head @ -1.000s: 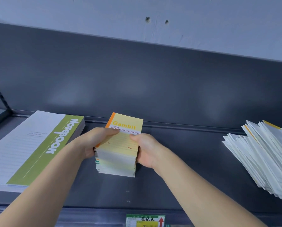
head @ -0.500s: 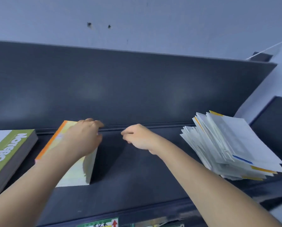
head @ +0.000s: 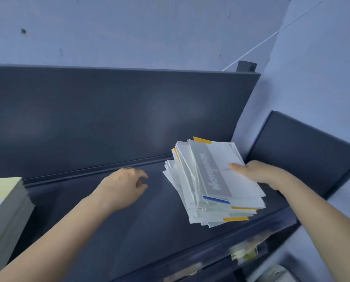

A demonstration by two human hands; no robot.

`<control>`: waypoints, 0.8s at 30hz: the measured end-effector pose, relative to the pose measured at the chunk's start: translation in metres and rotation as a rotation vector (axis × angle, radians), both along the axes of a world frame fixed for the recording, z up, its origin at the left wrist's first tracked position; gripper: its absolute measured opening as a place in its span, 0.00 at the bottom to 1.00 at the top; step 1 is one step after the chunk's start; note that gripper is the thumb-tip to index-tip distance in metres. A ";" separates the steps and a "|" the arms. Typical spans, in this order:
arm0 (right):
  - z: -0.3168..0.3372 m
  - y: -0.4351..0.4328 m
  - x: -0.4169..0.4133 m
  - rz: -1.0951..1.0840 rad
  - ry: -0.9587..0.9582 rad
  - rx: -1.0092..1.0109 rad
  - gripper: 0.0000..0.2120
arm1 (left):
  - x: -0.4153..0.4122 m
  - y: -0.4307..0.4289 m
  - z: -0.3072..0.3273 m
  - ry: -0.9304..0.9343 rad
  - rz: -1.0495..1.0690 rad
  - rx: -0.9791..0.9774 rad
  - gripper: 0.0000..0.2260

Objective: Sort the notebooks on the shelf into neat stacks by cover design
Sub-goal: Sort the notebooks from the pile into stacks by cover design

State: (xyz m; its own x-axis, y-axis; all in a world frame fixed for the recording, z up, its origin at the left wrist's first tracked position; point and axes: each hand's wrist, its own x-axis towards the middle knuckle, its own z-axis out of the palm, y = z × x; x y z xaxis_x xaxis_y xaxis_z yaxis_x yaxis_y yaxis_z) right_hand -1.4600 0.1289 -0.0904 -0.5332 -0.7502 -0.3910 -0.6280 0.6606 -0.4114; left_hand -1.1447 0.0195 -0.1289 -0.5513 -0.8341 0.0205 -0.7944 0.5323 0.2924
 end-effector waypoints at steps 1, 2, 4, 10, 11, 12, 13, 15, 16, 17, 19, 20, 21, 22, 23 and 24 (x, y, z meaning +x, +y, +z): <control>-0.005 0.003 0.000 -0.019 -0.084 -0.016 0.25 | -0.011 0.002 0.000 0.033 -0.010 0.037 0.13; -0.007 0.004 0.001 -0.022 -0.127 -0.033 0.25 | -0.023 0.003 -0.001 0.081 -0.016 0.094 0.12; -0.011 0.003 0.001 -0.008 -0.143 -0.073 0.24 | -0.045 0.006 0.001 0.200 -0.019 0.224 0.14; -0.015 -0.005 -0.008 0.006 -0.089 -0.117 0.27 | -0.094 0.023 0.005 0.563 0.054 0.898 0.29; -0.017 -0.006 -0.010 -0.004 -0.120 -0.138 0.26 | -0.098 0.026 0.008 0.587 0.056 0.924 0.27; -0.017 -0.006 -0.010 -0.010 -0.151 -0.159 0.25 | -0.100 0.027 0.008 0.601 0.057 0.932 0.26; -0.017 -0.006 -0.010 -0.012 -0.176 -0.181 0.24 | -0.102 0.028 0.009 0.615 0.054 0.940 0.24; -0.017 -0.007 -0.009 -0.025 -0.220 -0.236 0.23 | -0.105 0.029 0.010 0.669 0.061 0.959 0.21; -0.016 -0.008 -0.007 -0.042 -0.252 -0.266 0.24 | -0.106 0.031 0.009 0.689 0.068 0.959 0.18; -0.014 -0.009 -0.004 -0.069 -0.311 -0.302 0.24 | -0.107 0.033 0.010 0.709 0.080 0.945 0.17; -0.007 -0.009 0.003 -0.146 -0.532 -0.378 0.22 | -0.107 0.033 0.006 0.747 0.120 0.928 0.17; -0.003 -0.008 0.006 -0.171 -0.639 -0.413 0.19 | -0.106 0.034 0.006 0.779 0.136 0.942 0.19; 0.001 -0.007 0.009 -0.182 -0.704 -0.445 0.17 | -0.105 0.035 0.005 0.822 0.151 0.961 0.22; 0.003 -0.005 0.013 -0.186 -0.737 -0.476 0.15 | -0.102 0.035 0.004 0.871 0.160 0.985 0.25; 0.005 -0.003 0.019 -0.188 -0.763 -0.511 0.14 | -0.098 0.034 0.002 0.914 0.164 1.007 0.26; 0.006 -0.002 0.026 -0.188 -0.790 -0.551 0.12 | -0.093 0.035 0.003 0.953 0.156 1.018 0.24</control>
State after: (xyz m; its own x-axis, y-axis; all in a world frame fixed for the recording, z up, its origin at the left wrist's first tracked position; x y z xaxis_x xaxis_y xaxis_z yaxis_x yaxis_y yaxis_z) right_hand -1.4341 0.1270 -0.0841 -0.3979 -0.8646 -0.3068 0.0564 0.3107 -0.9488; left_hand -1.2376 0.0544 -0.1255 -0.5700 -0.7595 -0.3133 -0.1051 -0.3108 0.9446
